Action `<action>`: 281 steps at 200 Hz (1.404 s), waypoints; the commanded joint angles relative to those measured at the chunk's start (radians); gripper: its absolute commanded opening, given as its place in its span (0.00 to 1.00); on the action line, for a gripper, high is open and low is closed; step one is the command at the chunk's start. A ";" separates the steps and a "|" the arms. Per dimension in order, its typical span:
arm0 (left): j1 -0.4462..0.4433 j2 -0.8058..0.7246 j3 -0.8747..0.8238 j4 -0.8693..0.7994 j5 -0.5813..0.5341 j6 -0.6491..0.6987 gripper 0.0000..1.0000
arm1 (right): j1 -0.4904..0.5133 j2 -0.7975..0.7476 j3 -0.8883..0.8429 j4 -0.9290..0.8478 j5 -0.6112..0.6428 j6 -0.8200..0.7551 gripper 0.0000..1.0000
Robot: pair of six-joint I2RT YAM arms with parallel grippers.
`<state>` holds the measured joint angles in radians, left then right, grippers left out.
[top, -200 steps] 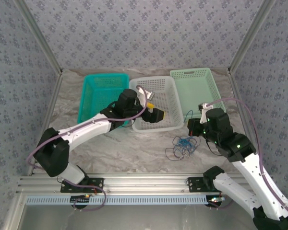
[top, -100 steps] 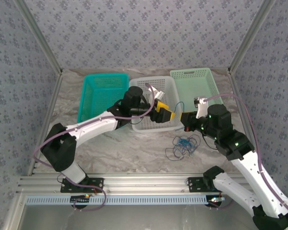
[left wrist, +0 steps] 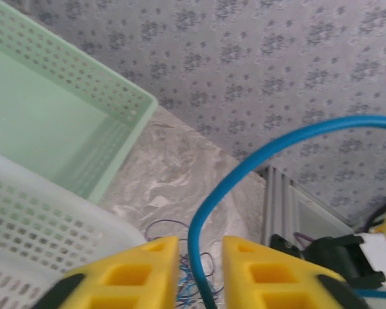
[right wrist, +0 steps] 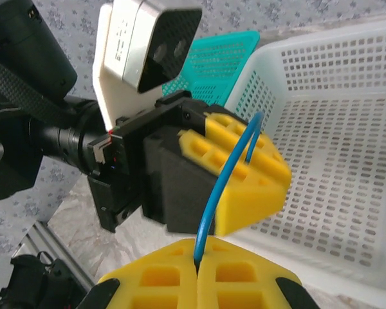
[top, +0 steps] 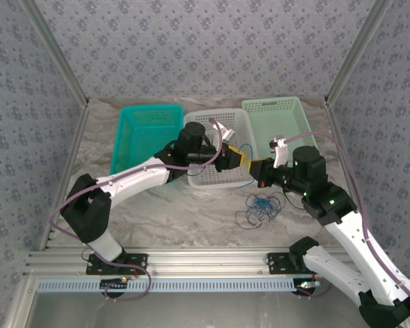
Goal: Untangle the cables
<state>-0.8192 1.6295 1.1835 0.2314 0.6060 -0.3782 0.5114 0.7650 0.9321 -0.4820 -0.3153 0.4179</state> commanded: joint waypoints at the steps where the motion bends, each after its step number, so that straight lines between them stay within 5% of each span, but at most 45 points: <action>1: -0.003 -0.049 0.034 -0.081 -0.096 0.095 0.19 | 0.002 0.004 -0.019 -0.047 -0.070 0.005 0.00; 71: 0.050 -0.097 0.157 -0.357 -0.284 0.407 0.12 | 0.015 0.092 -0.057 -0.115 -0.199 -0.016 0.00; 119: 0.063 -0.094 0.205 -0.391 -0.227 0.526 0.15 | 0.083 0.212 -0.039 -0.099 -0.249 -0.016 0.00; 154: 0.063 -0.118 0.194 -0.407 -0.347 0.570 0.19 | 0.084 0.230 -0.008 -0.107 -0.245 -0.050 0.00; 168: 0.063 -0.138 0.172 -0.390 -0.396 0.566 0.28 | 0.066 0.226 -0.004 -0.115 -0.243 -0.057 0.00; 219: 0.061 -0.227 0.055 -0.326 -0.602 0.461 0.98 | -0.066 0.261 0.091 -0.167 -0.058 -0.067 0.00; 281: 0.061 -0.410 -0.177 -0.224 -0.656 0.369 0.99 | -0.148 0.534 0.309 -0.079 -0.068 -0.079 0.00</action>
<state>-0.7628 1.2636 1.0561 -0.0563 0.0029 0.0486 0.3664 1.1782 1.1374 -0.5861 -0.3958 0.3717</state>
